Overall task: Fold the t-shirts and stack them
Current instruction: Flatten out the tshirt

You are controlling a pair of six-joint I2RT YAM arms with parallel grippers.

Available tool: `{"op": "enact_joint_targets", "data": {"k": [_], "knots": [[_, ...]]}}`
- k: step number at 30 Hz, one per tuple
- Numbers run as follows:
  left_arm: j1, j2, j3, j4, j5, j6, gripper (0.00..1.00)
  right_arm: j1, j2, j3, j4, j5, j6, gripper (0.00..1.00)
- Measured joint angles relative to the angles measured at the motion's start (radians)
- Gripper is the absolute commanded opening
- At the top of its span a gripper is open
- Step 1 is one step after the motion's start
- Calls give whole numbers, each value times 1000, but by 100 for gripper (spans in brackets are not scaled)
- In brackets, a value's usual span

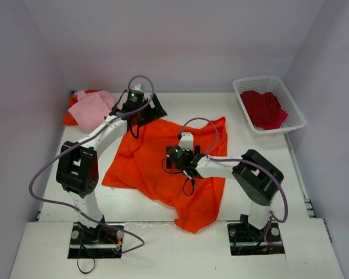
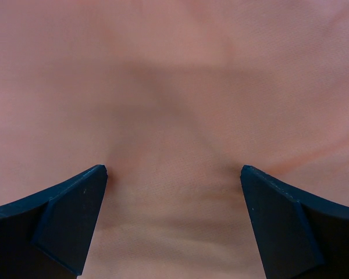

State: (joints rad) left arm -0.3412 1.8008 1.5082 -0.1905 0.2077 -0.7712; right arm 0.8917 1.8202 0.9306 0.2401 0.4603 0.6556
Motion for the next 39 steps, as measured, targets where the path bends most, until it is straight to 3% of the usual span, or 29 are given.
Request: {"op": "enact_joint_targets", "data": {"k": [6,14,19,26,39], "knots": [[-92,-2,-222,7,-29,-55,80,-1,-86,-23,-167,-10,19,99],[-218,-96,-377,47,-90,-129,80,-1,-242,-35,-268,-3,42,100],[-280,-101,-383,73,-122,-165,80,-1,-309,-45,-310,11,67,100],[-285,-62,-373,60,-146,-210,80,-2,-354,-121,-346,29,133,99],[-179,122,-240,55,-95,-235,80,-48,-348,-154,-361,29,187,97]]}}
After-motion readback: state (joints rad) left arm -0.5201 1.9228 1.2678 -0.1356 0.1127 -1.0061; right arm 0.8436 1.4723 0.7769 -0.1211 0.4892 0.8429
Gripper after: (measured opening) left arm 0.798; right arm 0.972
